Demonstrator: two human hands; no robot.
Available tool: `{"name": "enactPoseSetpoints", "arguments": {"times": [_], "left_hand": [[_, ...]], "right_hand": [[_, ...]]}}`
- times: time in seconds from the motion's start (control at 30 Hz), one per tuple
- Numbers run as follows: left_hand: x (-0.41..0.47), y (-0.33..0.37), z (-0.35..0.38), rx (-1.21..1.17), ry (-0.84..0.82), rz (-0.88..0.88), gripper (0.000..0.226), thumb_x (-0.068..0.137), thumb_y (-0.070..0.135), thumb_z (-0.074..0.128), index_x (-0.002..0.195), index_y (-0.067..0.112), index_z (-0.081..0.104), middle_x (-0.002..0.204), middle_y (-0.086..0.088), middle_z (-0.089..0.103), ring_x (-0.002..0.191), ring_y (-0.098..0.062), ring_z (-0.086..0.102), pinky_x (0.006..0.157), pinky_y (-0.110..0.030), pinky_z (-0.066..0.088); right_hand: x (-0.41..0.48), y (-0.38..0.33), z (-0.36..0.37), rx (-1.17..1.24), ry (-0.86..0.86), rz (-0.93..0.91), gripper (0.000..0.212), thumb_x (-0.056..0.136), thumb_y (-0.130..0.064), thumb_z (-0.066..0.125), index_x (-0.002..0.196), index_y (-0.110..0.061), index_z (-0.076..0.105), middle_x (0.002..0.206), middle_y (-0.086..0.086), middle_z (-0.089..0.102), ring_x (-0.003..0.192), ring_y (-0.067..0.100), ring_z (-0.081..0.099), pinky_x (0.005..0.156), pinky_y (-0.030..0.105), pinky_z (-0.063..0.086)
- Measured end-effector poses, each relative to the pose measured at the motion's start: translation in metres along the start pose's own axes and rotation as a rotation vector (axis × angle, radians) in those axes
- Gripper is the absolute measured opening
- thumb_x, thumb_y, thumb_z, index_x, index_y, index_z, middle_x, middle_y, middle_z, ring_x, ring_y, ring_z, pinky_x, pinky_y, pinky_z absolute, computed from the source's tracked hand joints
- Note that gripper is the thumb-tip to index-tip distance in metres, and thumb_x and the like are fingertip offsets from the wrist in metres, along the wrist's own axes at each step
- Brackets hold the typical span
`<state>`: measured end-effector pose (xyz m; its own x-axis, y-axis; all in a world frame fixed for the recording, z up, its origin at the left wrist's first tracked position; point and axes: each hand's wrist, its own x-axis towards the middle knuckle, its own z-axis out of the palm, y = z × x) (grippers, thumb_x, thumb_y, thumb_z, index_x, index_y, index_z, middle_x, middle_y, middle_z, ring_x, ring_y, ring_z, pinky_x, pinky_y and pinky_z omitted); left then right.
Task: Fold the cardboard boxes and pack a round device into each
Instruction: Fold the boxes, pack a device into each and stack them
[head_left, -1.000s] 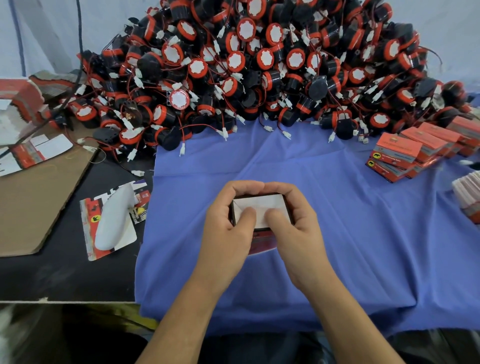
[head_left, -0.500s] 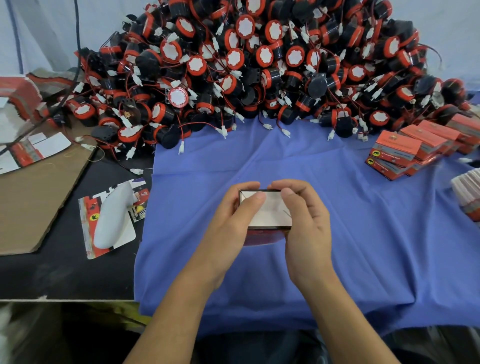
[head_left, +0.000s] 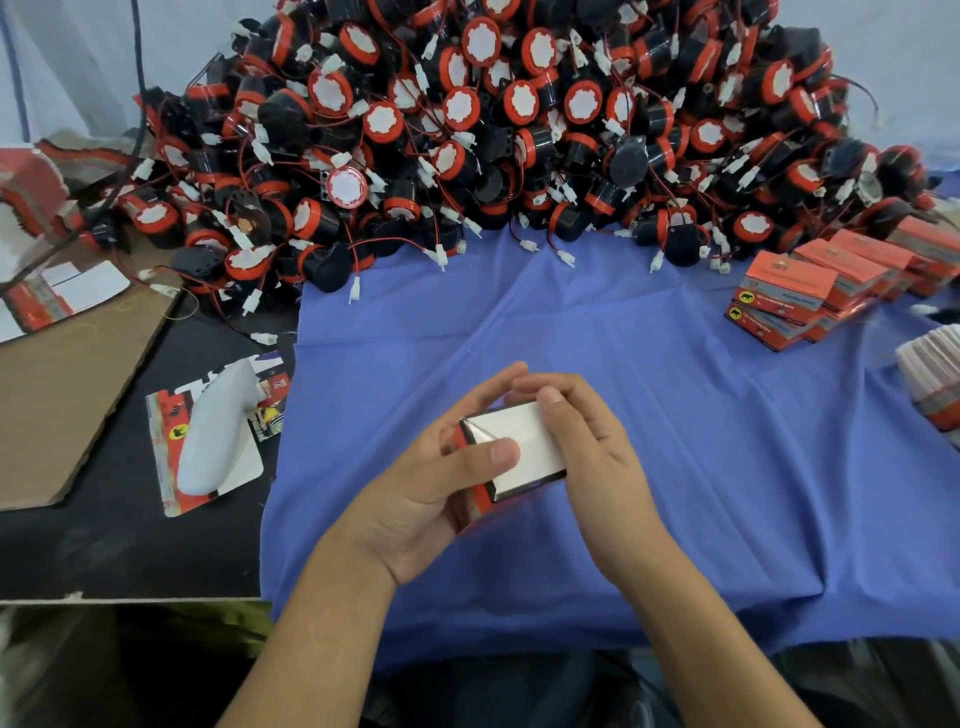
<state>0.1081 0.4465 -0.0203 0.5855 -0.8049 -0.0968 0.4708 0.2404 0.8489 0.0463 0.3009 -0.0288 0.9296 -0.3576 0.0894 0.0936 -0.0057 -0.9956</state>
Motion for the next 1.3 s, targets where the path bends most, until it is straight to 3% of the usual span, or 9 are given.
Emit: {"name": "enactPoseSetpoints", "arguments": {"times": [0.1, 0.2, 0.37, 0.47, 0.53, 0.7, 0.9, 1.03, 1.3], "left_hand": [[-0.004, 0.016, -0.003, 0.346, -0.02, 0.071, 0.095, 0.071, 0.014, 0.089, 0.146, 0.052, 0.046, 0.126, -0.003, 0.071, 0.11, -0.023, 0.07, 0.09, -0.032, 0.058], [-0.006, 0.035, 0.0, 0.877, -0.041, 0.146, 0.112, 0.067, 0.028, 0.098, 0.146, 0.068, 0.03, 0.116, 0.022, 0.063, 0.11, -0.007, 0.064, 0.091, -0.021, 0.052], [0.003, 0.029, 0.003, 1.567, 0.099, 0.369, 0.123, 0.056, 0.047, 0.097, 0.148, 0.069, 0.019, 0.128, 0.031, 0.035, 0.115, 0.003, 0.028, 0.106, -0.026, 0.03], [0.008, 0.001, -0.006, 1.166, 0.274, 0.353, 0.124, 0.056, 0.056, 0.095, 0.151, 0.066, 0.016, 0.158, 0.021, 0.015, 0.145, 0.007, 0.015, 0.115, -0.022, 0.026], [0.008, -0.018, -0.011, 0.828, 0.315, 0.256, 0.125, 0.067, 0.049, 0.093, 0.154, 0.062, 0.005, 0.159, 0.022, 0.028, 0.148, 0.006, 0.026, 0.121, -0.034, 0.035], [0.007, -0.047, -0.025, 0.791, 0.324, 0.254, 0.132, 0.081, 0.015, 0.088, 0.149, 0.068, -0.012, 0.129, 0.032, 0.061, 0.125, 0.005, 0.057, 0.099, -0.011, 0.047], [0.008, -0.026, -0.035, 0.546, 0.21, 0.158, 0.136, 0.062, 0.036, 0.098, 0.162, 0.043, 0.005, 0.155, 0.021, 0.047, 0.143, -0.003, 0.045, 0.117, -0.037, 0.042], [0.018, 0.004, -0.044, 0.345, 0.381, 0.256, 0.091, 0.072, 0.079, 0.072, 0.149, 0.039, 0.043, 0.153, 0.021, 0.049, 0.142, 0.004, 0.042, 0.122, -0.033, 0.032], [0.113, 0.03, -0.045, 0.413, 0.537, 0.261, 0.046, 0.104, 0.033, 0.054, 0.15, 0.03, 0.047, 0.155, 0.013, 0.047, 0.141, 0.001, 0.043, 0.122, -0.033, 0.034]], "right_hand": [[0.005, 0.0, -0.019, 0.061, -0.188, 0.229, 0.036, 0.094, -0.06, 0.05, 0.123, -0.045, 0.066, 0.126, -0.009, 0.07, 0.116, 0.011, 0.067, 0.1, 0.039, 0.053], [0.007, -0.005, -0.035, 0.187, -0.305, 0.298, 0.05, 0.089, -0.064, 0.063, 0.129, -0.033, 0.066, 0.134, 0.004, 0.069, 0.122, 0.028, 0.066, 0.106, 0.055, 0.046], [0.013, 0.007, -0.041, 0.3, -0.133, 0.027, 0.066, 0.081, -0.015, 0.08, 0.138, -0.036, 0.054, 0.131, 0.011, 0.061, 0.115, 0.024, 0.063, 0.09, 0.042, 0.053], [0.012, 0.024, -0.039, 0.16, -0.024, -0.058, 0.093, 0.073, -0.009, 0.086, 0.145, -0.051, 0.044, 0.145, -0.004, 0.047, 0.139, 0.009, 0.048, 0.094, 0.037, 0.057], [0.009, 0.039, -0.039, 0.047, -0.055, -0.024, 0.102, 0.074, -0.007, 0.089, 0.15, -0.052, 0.037, 0.152, -0.006, 0.04, 0.144, 0.004, 0.042, 0.099, 0.031, 0.055], [0.009, 0.055, -0.043, -0.092, -0.225, 0.023, 0.097, 0.081, -0.002, 0.081, 0.156, -0.038, 0.032, 0.145, -0.005, 0.054, 0.134, 0.019, 0.056, 0.109, 0.041, 0.05], [0.015, 0.044, -0.06, -0.001, -0.421, 0.058, 0.09, 0.084, -0.035, 0.085, 0.158, -0.031, 0.035, 0.159, -0.009, 0.045, 0.147, 0.015, 0.042, 0.117, 0.037, 0.04], [0.034, 0.041, -0.065, 0.175, -0.182, 0.179, 0.092, 0.081, -0.078, 0.063, 0.156, -0.031, 0.038, 0.154, -0.02, 0.048, 0.144, -0.002, 0.04, 0.122, 0.034, 0.028], [0.137, 0.037, -0.027, 0.192, -0.103, 0.252, 0.069, 0.099, -0.057, 0.051, 0.158, -0.023, 0.039, 0.159, -0.015, 0.042, 0.143, -0.002, 0.04, 0.117, 0.026, 0.036]]}}
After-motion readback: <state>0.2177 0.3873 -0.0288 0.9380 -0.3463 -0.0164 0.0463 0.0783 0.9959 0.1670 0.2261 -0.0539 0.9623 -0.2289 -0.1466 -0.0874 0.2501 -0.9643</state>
